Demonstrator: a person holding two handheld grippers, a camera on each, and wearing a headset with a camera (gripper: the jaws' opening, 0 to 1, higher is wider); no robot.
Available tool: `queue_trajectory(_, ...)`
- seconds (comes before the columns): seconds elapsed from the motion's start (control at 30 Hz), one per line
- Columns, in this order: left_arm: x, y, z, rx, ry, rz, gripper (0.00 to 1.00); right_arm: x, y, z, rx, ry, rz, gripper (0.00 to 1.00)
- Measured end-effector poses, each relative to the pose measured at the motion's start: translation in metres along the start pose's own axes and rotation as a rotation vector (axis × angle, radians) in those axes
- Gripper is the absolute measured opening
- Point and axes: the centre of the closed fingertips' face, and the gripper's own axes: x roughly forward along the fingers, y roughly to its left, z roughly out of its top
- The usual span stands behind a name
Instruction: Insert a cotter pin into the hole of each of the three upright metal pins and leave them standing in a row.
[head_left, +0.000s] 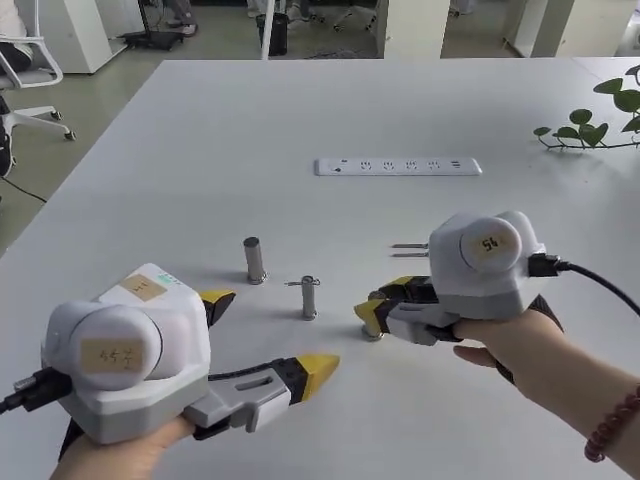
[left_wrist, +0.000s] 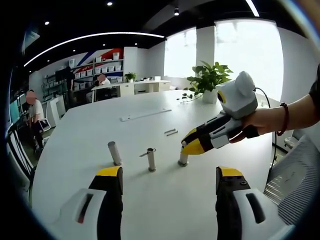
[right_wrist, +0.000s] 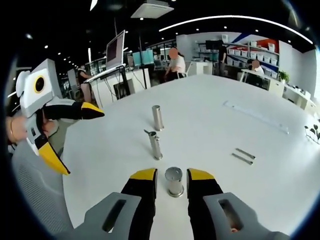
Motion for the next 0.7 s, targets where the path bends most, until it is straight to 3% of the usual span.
queue_trajectory(0.07, 0.000, 0.000, 0.000, 0.000, -0.001, 0.000, 0.76, -0.003, 0.003, 0.001, -0.018, 0.001, 0.029, 0.22)
queue_trajectory(0.1, 0.000, 0.000, 0.000, 0.000, -0.002, 0.000, 0.76, -0.006, 0.007, 0.000, -0.024, 0.018, 0.068, 0.22)
queue_trajectory(0.2, 0.001, 0.001, 0.000, -0.003, -0.001, 0.002, 0.77, -0.011, 0.002, 0.000, -0.055, 0.023, 0.060, 0.24)
queue_trajectory(0.47, 0.004, -0.001, 0.002, -0.002, -0.006, -0.004, 0.77, -0.023, -0.008, 0.000, -0.047, 0.025, 0.070, 0.25)
queue_trajectory(0.7, 0.005, 0.001, 0.002, -0.003, -0.004, 0.000, 0.77, -0.029, -0.029, -0.001, -0.071, 0.045, 0.043, 0.25)
